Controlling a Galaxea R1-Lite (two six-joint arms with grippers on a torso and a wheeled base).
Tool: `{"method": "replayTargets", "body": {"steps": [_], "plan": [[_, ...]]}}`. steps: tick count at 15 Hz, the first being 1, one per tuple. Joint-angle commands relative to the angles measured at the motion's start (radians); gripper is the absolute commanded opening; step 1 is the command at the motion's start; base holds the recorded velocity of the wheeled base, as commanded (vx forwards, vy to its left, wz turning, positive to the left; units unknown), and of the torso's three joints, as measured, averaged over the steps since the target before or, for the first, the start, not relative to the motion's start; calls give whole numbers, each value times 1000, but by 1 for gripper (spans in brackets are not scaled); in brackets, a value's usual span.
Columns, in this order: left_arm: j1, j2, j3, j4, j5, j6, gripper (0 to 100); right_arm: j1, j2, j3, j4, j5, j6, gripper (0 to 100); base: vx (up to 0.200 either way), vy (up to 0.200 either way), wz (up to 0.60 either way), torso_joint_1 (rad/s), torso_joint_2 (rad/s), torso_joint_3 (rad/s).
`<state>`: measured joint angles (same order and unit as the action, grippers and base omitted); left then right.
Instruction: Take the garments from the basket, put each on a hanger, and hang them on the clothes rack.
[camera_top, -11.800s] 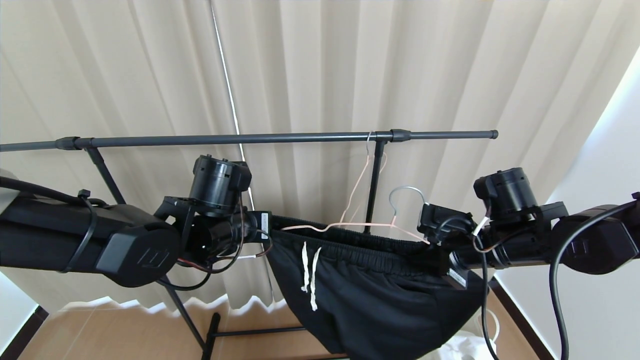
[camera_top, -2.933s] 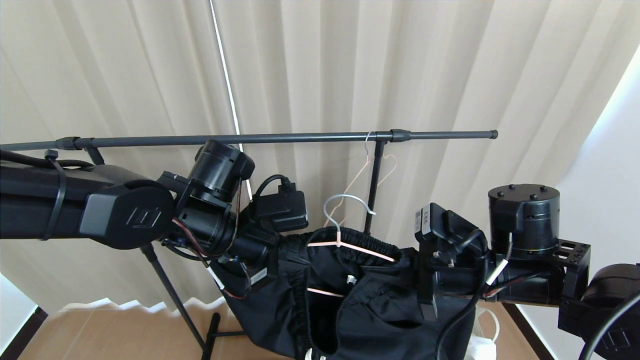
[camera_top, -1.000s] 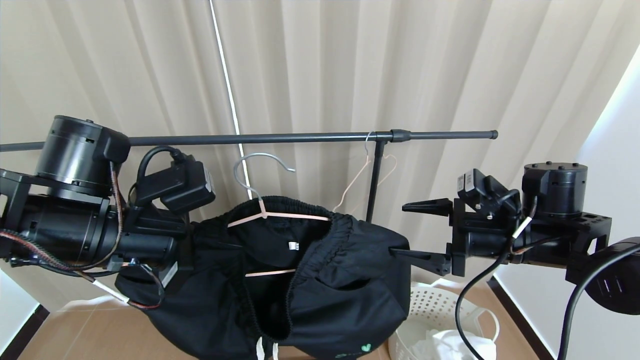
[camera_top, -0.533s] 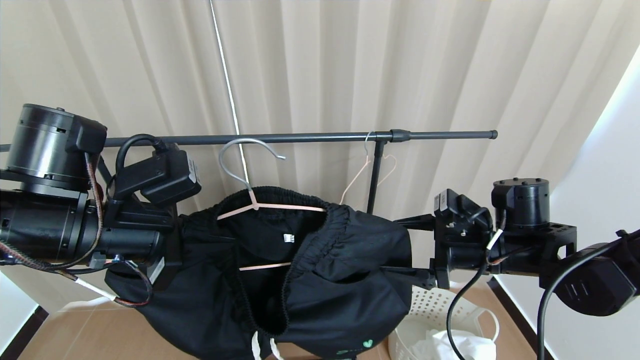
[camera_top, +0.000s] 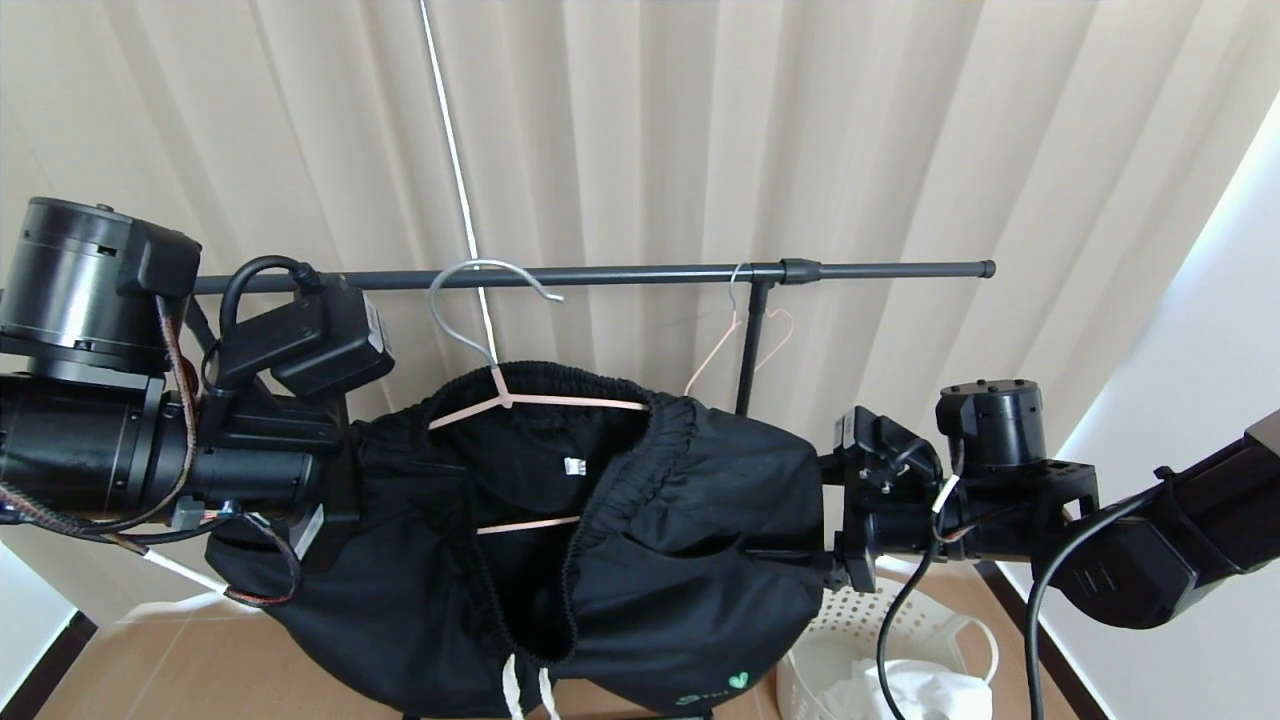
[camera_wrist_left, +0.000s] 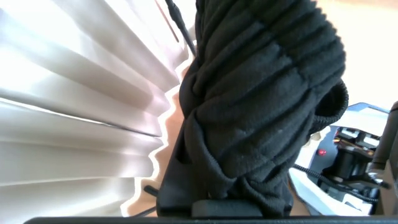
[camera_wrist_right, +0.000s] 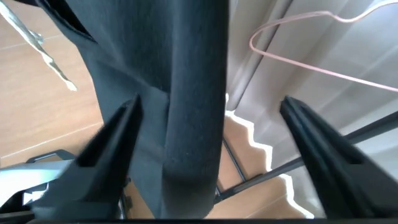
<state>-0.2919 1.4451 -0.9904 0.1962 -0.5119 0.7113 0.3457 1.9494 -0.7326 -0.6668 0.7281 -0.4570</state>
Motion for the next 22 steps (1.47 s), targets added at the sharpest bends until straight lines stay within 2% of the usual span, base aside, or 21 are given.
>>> {"method": "replayTargets", "body": {"steps": [1,5,9,17,20,21,22], "plan": [[0,-2,3,-12,0,-6,0,-1,14,-2,0,1,-2,0,0,0,0,0,0,0],[28,-26,13,-23,0,-10,0,-13,14,-11,0,1,-3,0,0,0,0,0,0,0],[53,-111,81,-24,0,-38,0,-51,16,-36,0,2,1,0,0,0,0,0,0,0],[103,-193,148,-23,-2,-41,0,-40,8,-28,0,-13,1,0,0,0,0,0,0,0],[103,-189,150,-23,-2,-58,0,-24,8,-27,-2,-99,1,0,0,0,0,0,0,0],[103,-187,150,-23,0,-75,0,-24,6,-21,-4,-101,0,100,0,0,0,0,0,0],[103,-186,150,-23,0,-93,0,-22,2,-22,-4,-101,1,100,0,0,0,0,0,0]]}}
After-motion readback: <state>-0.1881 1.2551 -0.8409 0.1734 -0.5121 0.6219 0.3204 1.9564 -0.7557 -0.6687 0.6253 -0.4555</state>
